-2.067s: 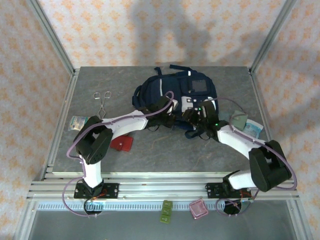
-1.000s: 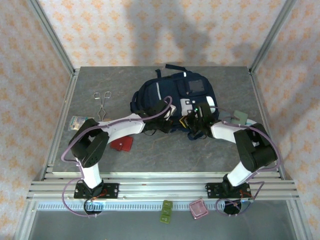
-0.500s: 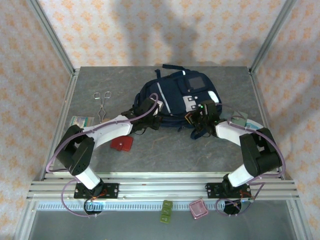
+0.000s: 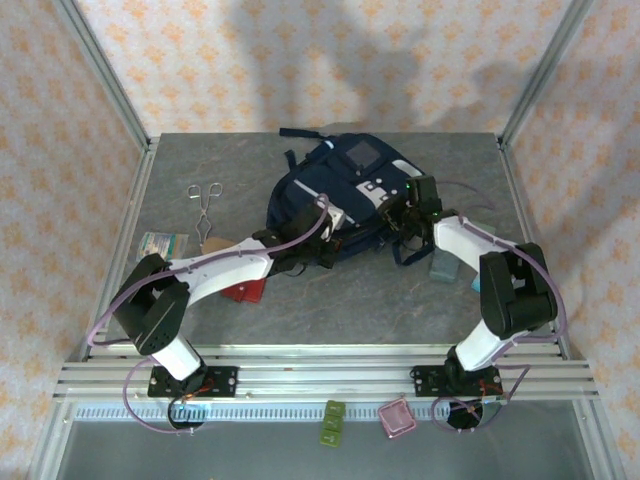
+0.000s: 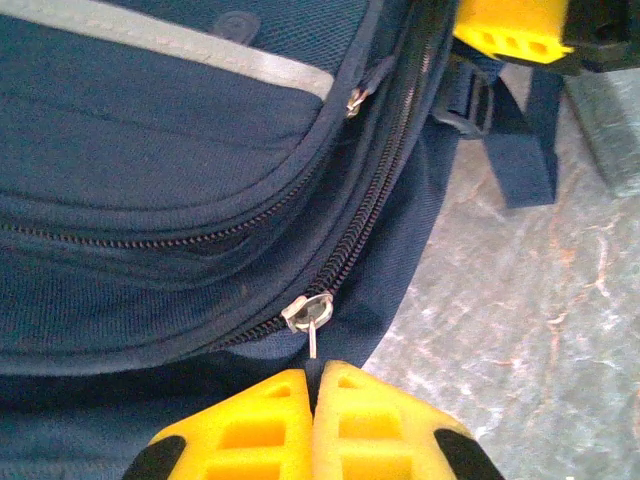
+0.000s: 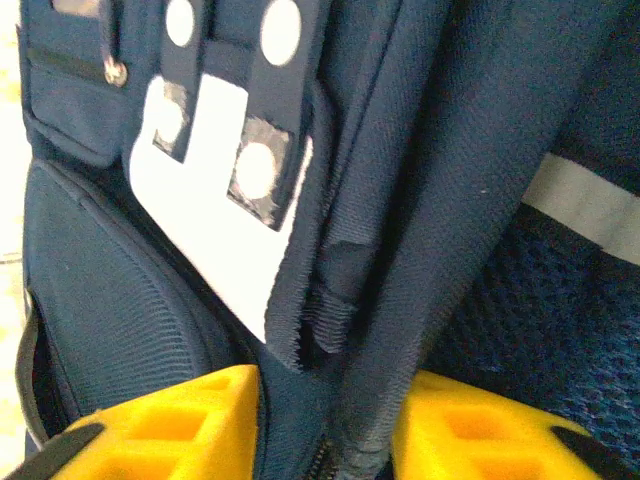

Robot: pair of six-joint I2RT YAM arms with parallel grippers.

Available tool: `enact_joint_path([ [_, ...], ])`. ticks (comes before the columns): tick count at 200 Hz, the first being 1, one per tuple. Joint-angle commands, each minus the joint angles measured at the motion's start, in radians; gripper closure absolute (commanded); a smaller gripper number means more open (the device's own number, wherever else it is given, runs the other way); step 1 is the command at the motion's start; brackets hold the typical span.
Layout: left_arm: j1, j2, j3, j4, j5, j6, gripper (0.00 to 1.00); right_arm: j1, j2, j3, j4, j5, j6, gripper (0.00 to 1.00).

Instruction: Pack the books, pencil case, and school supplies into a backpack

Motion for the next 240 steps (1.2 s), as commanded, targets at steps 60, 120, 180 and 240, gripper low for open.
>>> enact_joint_path([
  [60, -0.075, 0.122, 0.155, 0.094, 0.056, -0.057, 1.0, 0.013, -0.265, -0.272, 0.109, -0.165, 0.105, 0.53],
  [120, -0.089, 0.136, 0.163, 0.086, 0.051, -0.051, 1.0, 0.054, -0.18, -0.286, 0.198, -0.172, 0.14, 0.55],
  [180, -0.092, 0.115, 0.114, 0.004, -0.114, -0.027, 1.0, 0.054, -0.137, -0.24, 0.214, -0.065, 0.131, 1.0],
  [240, 0.04, -0.019, -0.064, -0.003, -0.256, -0.046, 1.0, 0.014, -0.213, -0.295, 0.213, -0.033, 0.132, 1.0],
])
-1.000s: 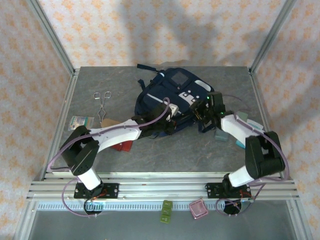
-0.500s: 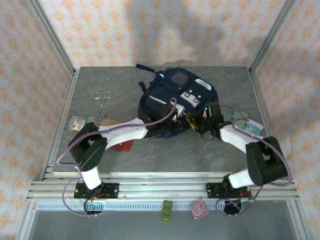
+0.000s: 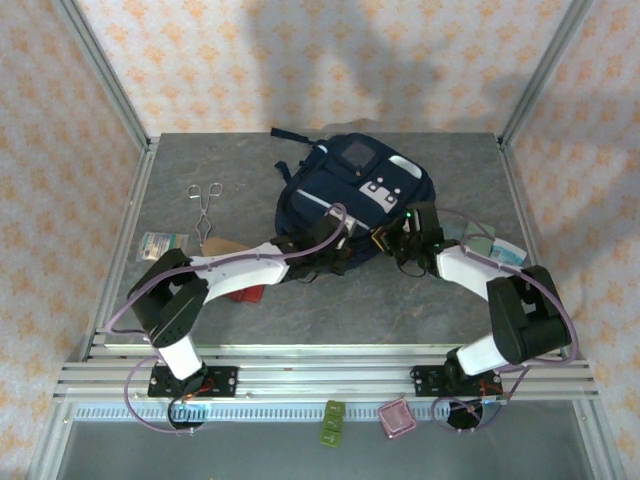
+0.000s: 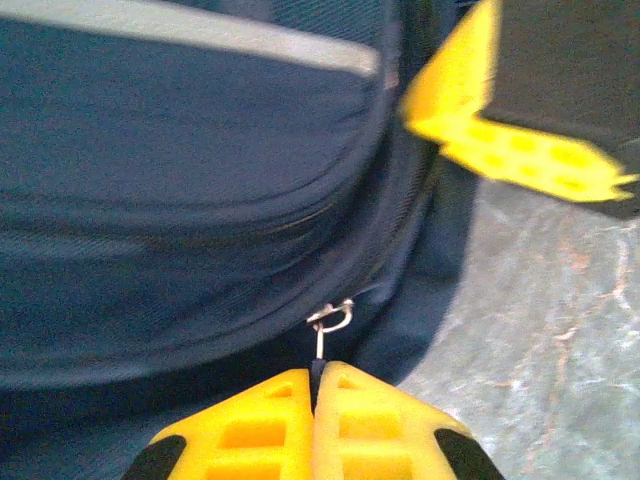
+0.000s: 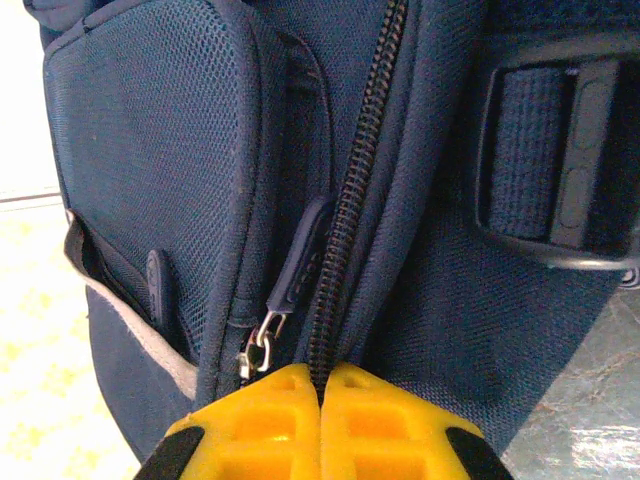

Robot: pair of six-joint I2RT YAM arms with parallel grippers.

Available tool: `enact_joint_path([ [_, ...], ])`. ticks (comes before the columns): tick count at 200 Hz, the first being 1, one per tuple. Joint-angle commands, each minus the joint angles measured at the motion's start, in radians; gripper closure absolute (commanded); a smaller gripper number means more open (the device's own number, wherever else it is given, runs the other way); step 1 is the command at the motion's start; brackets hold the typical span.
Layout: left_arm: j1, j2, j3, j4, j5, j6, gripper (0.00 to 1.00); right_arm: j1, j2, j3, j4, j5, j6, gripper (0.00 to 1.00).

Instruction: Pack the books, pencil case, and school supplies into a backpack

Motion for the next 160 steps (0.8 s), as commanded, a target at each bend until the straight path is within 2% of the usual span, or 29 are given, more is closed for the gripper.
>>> enact_joint_path([
  [1, 0.095, -0.092, -0.072, -0.026, -0.136, -0.005, 1.0, -0.038, -0.055, -0.018, 0.026, 0.094, -0.01, 1.0],
  [19, 0.141, -0.125, -0.098, -0.02, -0.131, 0.004, 1.0, -0.039, -0.061, -0.027, 0.03, 0.089, -0.011, 1.0],
  [57, 0.141, -0.147, -0.078, 0.021, 0.044, 0.027, 1.0, -0.039, -0.059, -0.029, 0.043, 0.076, -0.011, 1.0],
  [83, 0.14, -0.137, -0.057, 0.011, 0.07, 0.027, 1.0, -0.039, -0.053, -0.011, 0.031, 0.075, -0.03, 1.0],
  [119, 0.14, -0.137, -0.033, -0.024, 0.04, 0.034, 1.0, -0.05, -0.01, 0.064, -0.022, 0.106, -0.091, 1.0],
  [160, 0.14, -0.129, -0.042, -0.082, -0.119, 0.056, 1.0, -0.084, 0.015, 0.123, -0.054, 0.131, -0.121, 1.0],
])
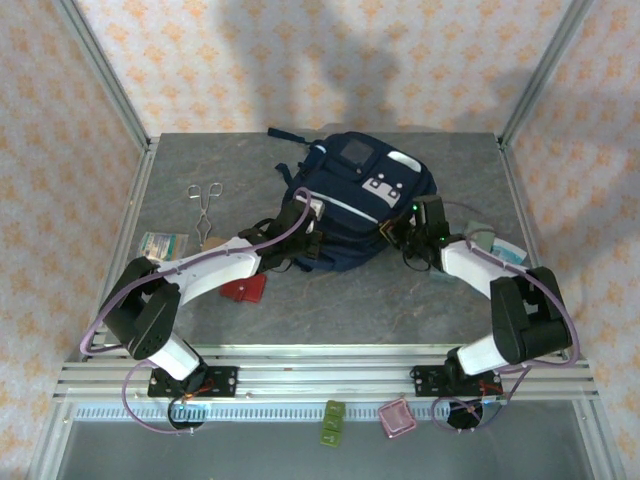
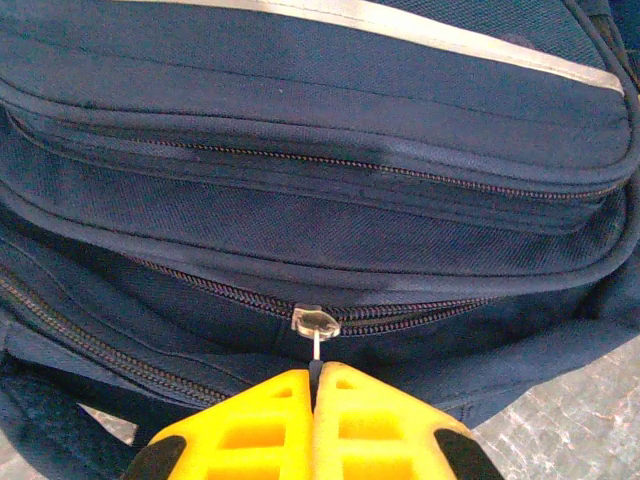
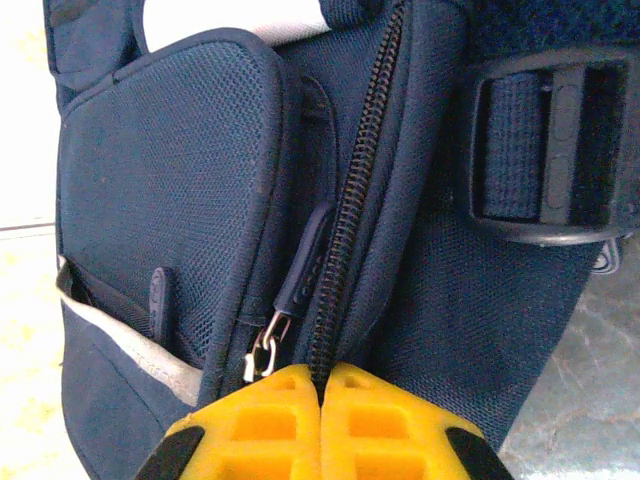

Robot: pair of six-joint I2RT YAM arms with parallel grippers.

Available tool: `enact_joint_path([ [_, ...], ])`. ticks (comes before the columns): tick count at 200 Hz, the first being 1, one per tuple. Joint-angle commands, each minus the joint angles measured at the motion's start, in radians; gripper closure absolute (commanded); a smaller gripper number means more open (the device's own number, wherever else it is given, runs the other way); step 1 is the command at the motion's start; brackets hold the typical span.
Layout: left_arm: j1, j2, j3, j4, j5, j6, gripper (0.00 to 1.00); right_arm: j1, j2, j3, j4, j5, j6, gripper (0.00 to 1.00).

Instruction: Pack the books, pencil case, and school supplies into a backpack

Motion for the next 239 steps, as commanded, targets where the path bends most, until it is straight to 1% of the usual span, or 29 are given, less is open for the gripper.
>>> enact_joint_path([
  [1, -0.001, -0.006, 0.022, -0.063, -0.131, 0.028, 1.0, -0.034, 0.009, 0.059, 0.011, 0.088, -0.045, 1.0],
  [14, 0.001, 0.006, 0.014, -0.066, -0.189, 0.032, 1.0, -0.036, 0.007, 0.062, 0.012, 0.089, -0.042, 1.0],
  [25, 0.003, 0.018, 0.015, -0.072, -0.191, 0.037, 1.0, -0.036, 0.006, 0.057, 0.021, 0.073, -0.037, 1.0],
  [36, 0.003, 0.021, 0.013, -0.065, -0.153, 0.039, 1.0, -0.037, 0.006, 0.045, 0.028, 0.063, -0.03, 1.0],
  [56, 0.003, 0.022, 0.005, -0.025, -0.052, 0.047, 1.0, -0.035, 0.005, 0.022, 0.03, 0.056, -0.031, 1.0],
  [70, 0.003, 0.044, 0.021, -0.031, 0.003, 0.056, 1.0, -0.036, 0.003, 0.003, 0.039, 0.054, -0.027, 1.0],
  [110, 0.003, 0.118, 0.063, -0.052, 0.035, 0.055, 1.0, -0.036, 0.005, -0.016, 0.056, 0.042, -0.017, 1.0],
  [144, 0.003, 0.147, 0.085, -0.051, 0.043, 0.052, 0.78, -0.036, 0.003, -0.01, 0.05, 0.042, -0.019, 1.0],
  [159, 0.004, 0.158, 0.095, -0.051, 0.048, 0.053, 0.72, -0.035, 0.003, -0.01, 0.048, 0.043, -0.019, 1.0],
  [185, 0.005, 0.187, 0.115, -0.078, 0.02, 0.061, 0.69, -0.036, 0.002, -0.014, 0.052, 0.04, -0.015, 1.0],
  [219, 0.01, 0.207, 0.117, -0.086, 0.027, 0.066, 0.72, -0.037, -0.001, -0.018, 0.054, 0.043, -0.014, 1.0],
  [222, 0.009, 0.208, 0.116, -0.087, 0.028, 0.067, 0.74, -0.035, -0.001, -0.019, 0.055, 0.043, -0.014, 1.0],
  [234, 0.009, 0.212, 0.114, -0.088, 0.027, 0.067, 0.89, -0.036, -0.001, -0.02, 0.056, 0.043, -0.011, 1.0],
  [239, 0.011, 0.213, 0.114, -0.092, 0.022, 0.067, 0.93, -0.036, 0.0, -0.02, 0.058, 0.043, -0.011, 1.0],
])
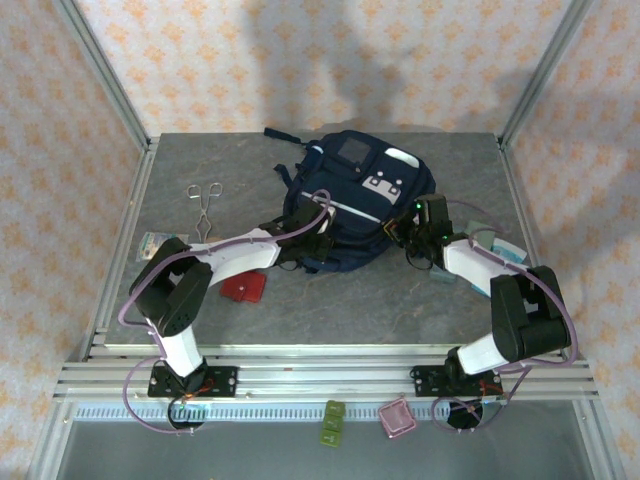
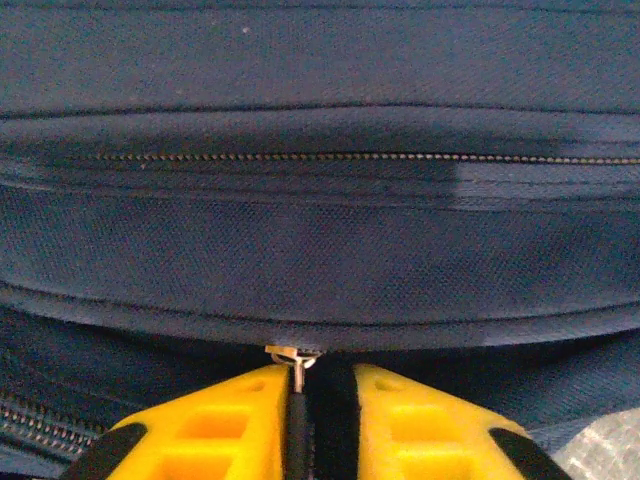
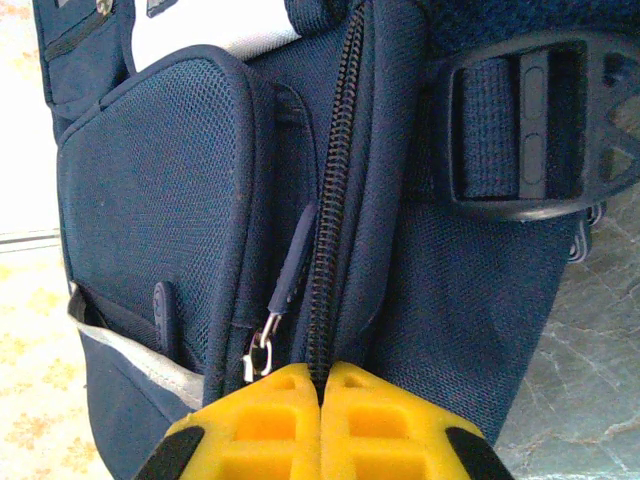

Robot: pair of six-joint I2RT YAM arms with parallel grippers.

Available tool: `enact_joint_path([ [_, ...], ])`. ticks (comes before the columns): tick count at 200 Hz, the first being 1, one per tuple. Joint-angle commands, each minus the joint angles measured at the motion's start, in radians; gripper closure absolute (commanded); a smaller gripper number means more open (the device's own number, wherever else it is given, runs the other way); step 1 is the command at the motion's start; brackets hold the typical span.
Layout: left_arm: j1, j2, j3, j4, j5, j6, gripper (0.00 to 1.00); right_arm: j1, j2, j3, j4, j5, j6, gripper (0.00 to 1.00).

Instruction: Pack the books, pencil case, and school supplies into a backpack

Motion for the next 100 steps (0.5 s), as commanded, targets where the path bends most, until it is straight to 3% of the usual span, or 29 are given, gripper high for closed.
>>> enact_joint_path([
  [1, 0.012, 0.022, 0.014, -0.049, -0.011, 0.006, 0.94, -0.014, -0.004, -0.011, 0.051, 0.043, 0.002, 1.0],
  [8, 0.013, 0.02, 0.011, -0.052, -0.016, 0.006, 1.0, -0.013, -0.003, -0.012, 0.051, 0.044, 0.002, 1.0],
  [47, 0.025, -0.027, -0.02, -0.062, -0.072, 0.001, 1.0, -0.014, 0.0, -0.015, 0.054, 0.046, 0.001, 1.0],
  [80, 0.049, -0.063, -0.017, -0.125, -0.264, -0.015, 1.0, -0.014, -0.006, -0.017, 0.049, 0.069, -0.008, 1.0],
  [100, 0.098, -0.08, -0.014, -0.151, -0.319, -0.037, 1.0, -0.016, -0.008, -0.009, 0.037, 0.096, -0.013, 1.0],
])
